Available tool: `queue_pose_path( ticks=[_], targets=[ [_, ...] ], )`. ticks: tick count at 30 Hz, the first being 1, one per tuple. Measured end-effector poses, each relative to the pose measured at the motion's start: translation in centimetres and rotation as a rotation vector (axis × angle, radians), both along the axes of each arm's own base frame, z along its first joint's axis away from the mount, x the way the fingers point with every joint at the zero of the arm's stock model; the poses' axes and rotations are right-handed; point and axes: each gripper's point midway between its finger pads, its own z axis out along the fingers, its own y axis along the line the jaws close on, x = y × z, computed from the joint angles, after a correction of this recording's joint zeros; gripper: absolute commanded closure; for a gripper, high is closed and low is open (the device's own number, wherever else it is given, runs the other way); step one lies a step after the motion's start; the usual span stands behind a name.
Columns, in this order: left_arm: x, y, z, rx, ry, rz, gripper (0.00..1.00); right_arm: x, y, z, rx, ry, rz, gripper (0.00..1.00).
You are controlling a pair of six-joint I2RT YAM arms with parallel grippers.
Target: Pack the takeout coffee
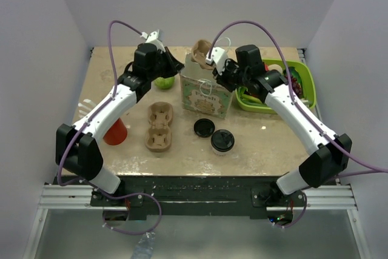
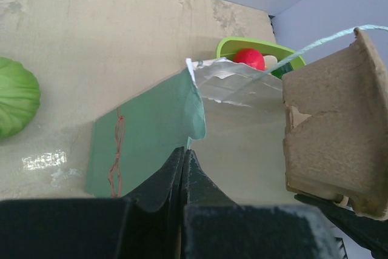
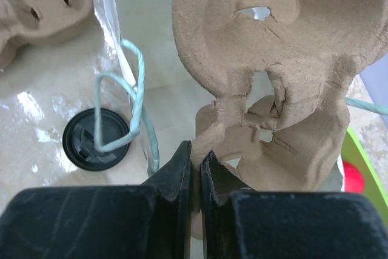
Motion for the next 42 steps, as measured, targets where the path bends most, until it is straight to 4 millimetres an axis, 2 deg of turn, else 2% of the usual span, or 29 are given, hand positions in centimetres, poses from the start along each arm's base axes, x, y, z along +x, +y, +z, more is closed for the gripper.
queue_pose_path(
  ticks=[7, 15, 23, 31, 40, 42],
  targets=[
    [-0.1, 0.2, -0.1, 0.018, 0.000, 0.002, 1.00, -0.9, 0.0, -1.8, -0.092, 0.049, 0.014, 0.97],
    [-0.2, 0.1, -0.2, 0.016, 0.002, -0.006, 1.00, -0.1, 0.1, -4.4, -0.185, 0.105, -0.059, 0.96],
    [-0.3, 0.2, -0.2, 0.018, 0.006, -0.005, 1.00, 0.0, -0.2, -5.2, -0.235, 0.112, -0.079, 0.95],
    [-0.3, 0.2, 0.1, 0.020, 0.010, -0.003, 1.00, -1.0, -0.3, -7.5, -0.331, 0.144, 0.000, 0.96],
    [-0.4, 0.1, 0.1, 0.021, 0.014, -0.008, 1.00, -1.2, -0.4, -8.0, -0.350, 0.170, -0.003, 0.93],
    [-0.4, 0.1, 0.0, 0.022, 0.014, -0.008, 1.00, -0.9, -0.3, -8.6, -0.362, 0.185, -0.011, 0.87]
  ],
)
